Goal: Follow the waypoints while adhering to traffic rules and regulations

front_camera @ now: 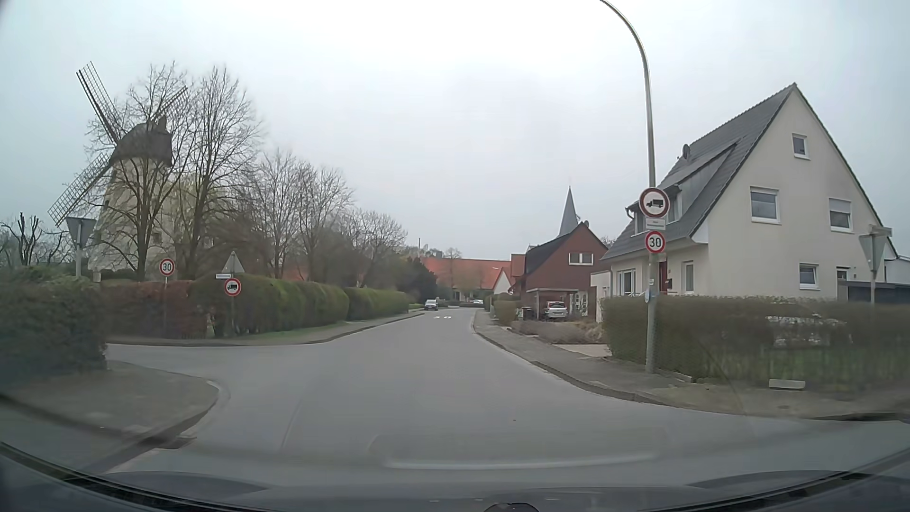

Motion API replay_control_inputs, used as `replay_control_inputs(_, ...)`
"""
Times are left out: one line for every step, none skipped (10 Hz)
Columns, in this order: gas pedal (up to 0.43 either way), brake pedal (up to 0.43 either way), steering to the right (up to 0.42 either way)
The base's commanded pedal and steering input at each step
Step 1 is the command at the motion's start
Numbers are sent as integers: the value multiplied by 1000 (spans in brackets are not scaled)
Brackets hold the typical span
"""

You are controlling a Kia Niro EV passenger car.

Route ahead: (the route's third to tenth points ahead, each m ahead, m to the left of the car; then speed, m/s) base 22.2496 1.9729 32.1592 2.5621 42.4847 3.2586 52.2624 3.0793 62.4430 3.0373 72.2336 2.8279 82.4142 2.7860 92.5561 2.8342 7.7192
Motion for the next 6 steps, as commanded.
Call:
replay_control_inputs(197,0,-35)
replay_control_inputs(197,0,-35)
replay_control_inputs(209,0,-35)
replay_control_inputs(209,0,-35)
replay_control_inputs(209,0,-34)
replay_control_inputs(209,0,-26)
